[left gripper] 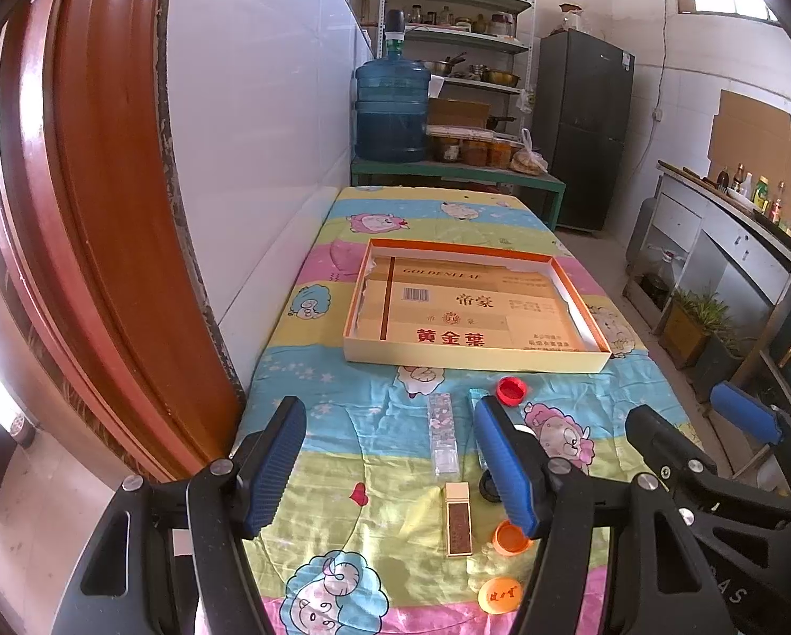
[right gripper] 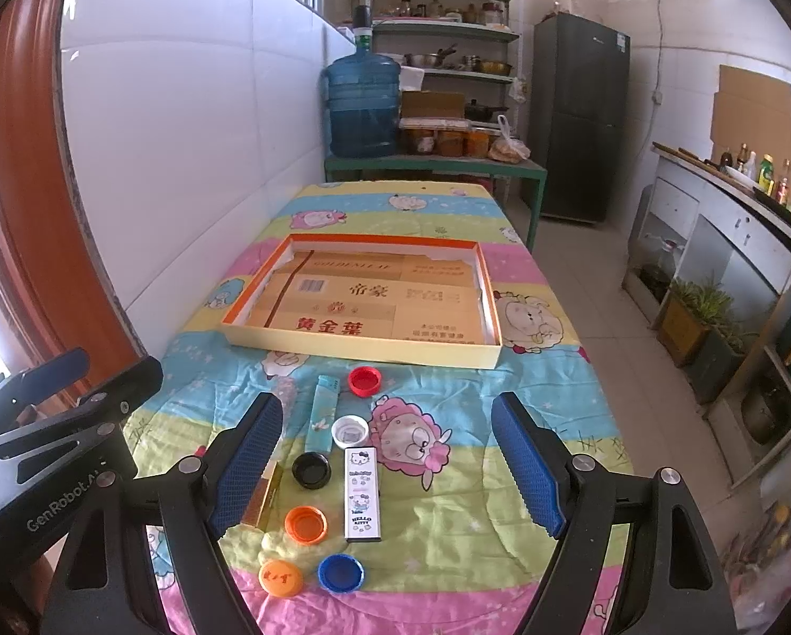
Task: Organize rigid objects
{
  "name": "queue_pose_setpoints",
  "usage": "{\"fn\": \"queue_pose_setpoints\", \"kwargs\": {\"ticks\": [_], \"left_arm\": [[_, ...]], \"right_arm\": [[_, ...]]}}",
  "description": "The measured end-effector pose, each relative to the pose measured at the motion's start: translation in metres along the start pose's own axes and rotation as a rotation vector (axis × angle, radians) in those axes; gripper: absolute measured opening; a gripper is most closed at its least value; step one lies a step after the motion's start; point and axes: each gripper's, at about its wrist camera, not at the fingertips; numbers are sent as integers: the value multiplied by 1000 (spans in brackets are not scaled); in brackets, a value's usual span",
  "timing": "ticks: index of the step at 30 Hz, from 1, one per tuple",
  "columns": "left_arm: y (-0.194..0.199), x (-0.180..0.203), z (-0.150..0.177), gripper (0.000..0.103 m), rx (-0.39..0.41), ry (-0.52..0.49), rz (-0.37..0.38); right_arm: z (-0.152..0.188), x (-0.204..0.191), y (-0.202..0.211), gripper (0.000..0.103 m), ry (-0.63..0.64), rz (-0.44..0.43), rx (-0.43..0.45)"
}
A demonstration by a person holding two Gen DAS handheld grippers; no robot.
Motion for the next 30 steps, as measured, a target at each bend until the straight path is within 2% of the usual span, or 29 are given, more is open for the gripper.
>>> {"fn": "queue_pose_setpoints", "kwargs": {"ticks": [30], "left_arm": [[-4,3,-1,66,-15,2,8]], "right_arm": [[1,-4,-7,82,2,-2,-8]]}}
Point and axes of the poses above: each gripper's, at about its wrist camera, not at the fingertips, and y roughly against the way its jaws point, x to its right, z to its underside, and after that the axes turned 8 degrees about -y, right-handed
